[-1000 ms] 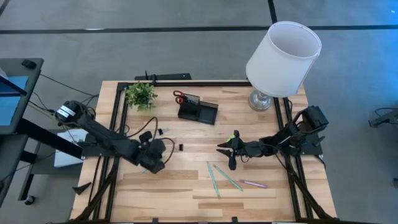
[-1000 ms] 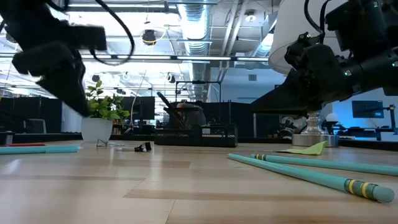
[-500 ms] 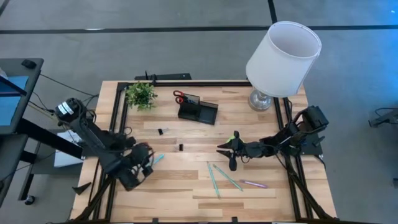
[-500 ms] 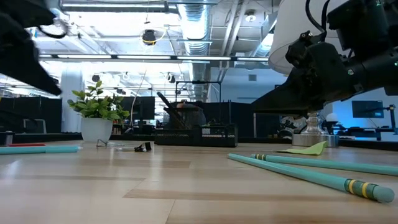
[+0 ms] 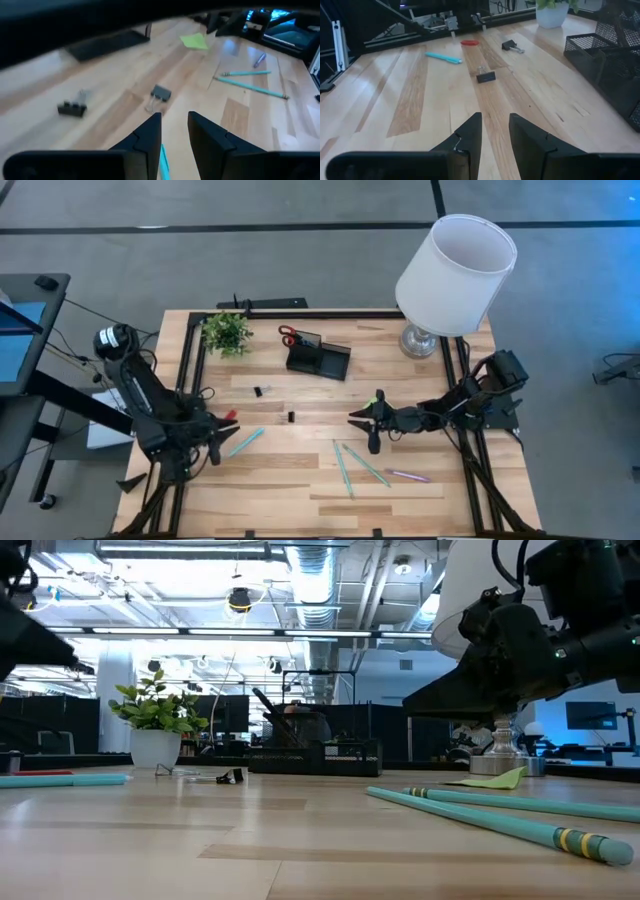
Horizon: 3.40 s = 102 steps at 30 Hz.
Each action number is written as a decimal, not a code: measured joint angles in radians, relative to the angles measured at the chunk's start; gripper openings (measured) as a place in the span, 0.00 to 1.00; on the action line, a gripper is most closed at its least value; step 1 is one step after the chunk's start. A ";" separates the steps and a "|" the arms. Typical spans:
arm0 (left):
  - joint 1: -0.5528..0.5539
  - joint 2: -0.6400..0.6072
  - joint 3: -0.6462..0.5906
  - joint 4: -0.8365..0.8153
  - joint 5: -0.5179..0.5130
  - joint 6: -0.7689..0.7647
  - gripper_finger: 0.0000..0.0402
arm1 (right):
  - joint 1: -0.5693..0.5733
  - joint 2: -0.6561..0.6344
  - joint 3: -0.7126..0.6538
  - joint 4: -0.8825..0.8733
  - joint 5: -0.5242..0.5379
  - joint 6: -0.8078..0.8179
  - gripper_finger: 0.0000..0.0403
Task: Pick and place office supplies into organizer
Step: Put the blue pen into the desk organizer
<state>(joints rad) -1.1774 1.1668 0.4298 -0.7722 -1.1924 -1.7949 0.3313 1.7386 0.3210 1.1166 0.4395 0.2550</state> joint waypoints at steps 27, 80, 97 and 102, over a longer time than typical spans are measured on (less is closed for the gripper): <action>0.002 0.459 -0.061 0.595 -0.050 0.195 0.23 | 0.000 0.000 0.000 0.022 0.003 -0.001 0.23; 0.193 0.554 -0.053 0.743 0.089 0.158 0.23 | -0.217 0.000 0.142 0.222 -0.038 -0.342 0.23; 0.112 0.577 -0.053 0.720 0.087 0.204 0.23 | -0.204 0.000 0.177 0.140 -0.099 -0.334 0.23; 0.101 0.686 -0.048 0.735 0.021 0.166 0.23 | -0.182 0.000 0.177 0.140 -0.099 -0.334 0.23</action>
<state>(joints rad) -1.0765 1.8533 0.3814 -0.0368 -1.1714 -1.6287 0.1491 1.7390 0.4976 1.2564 0.3408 -0.0788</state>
